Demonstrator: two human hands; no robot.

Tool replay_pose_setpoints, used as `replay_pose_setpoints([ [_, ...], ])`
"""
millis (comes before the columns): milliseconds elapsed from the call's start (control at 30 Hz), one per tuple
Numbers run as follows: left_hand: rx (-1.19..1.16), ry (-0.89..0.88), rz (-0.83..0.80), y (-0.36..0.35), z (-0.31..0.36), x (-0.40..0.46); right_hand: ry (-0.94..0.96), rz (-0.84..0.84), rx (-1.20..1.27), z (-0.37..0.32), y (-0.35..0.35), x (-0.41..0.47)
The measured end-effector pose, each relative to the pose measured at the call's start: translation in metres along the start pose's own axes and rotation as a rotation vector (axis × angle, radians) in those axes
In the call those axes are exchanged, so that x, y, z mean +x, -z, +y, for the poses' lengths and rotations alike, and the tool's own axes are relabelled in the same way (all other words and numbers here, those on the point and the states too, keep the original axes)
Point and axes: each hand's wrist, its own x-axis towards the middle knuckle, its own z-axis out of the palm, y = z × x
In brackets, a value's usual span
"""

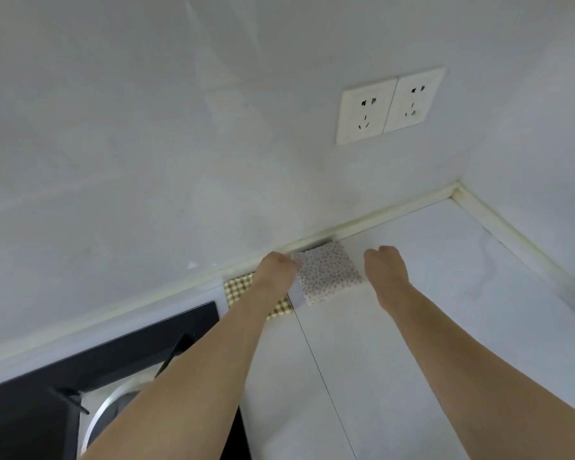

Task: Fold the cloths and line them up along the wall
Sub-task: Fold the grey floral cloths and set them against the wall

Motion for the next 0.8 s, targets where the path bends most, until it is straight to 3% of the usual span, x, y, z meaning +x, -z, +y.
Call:
replay_pose_setpoints([
  [233, 0.188, -0.296, 0.032, 0.006, -0.023, -0.046, 0.213, -0.066, -0.255, 0.026, -0.012, -0.042],
  [367, 0.441, -0.471, 0.128, 0.017, -0.04, -0.072, 0.378, -0.088, -0.406, 0.02, -0.027, -0.075],
  [600, 0.55, -0.553, 0.294, 0.066, -0.079, -0.116, 0.665, -0.063, -0.561, 0.009, -0.054, -0.139],
  [800, 0.521, -0.532, 0.376, 0.133, -0.133, -0.158, 0.729, -0.106, -0.618, 0.009, -0.097, -0.214],
])
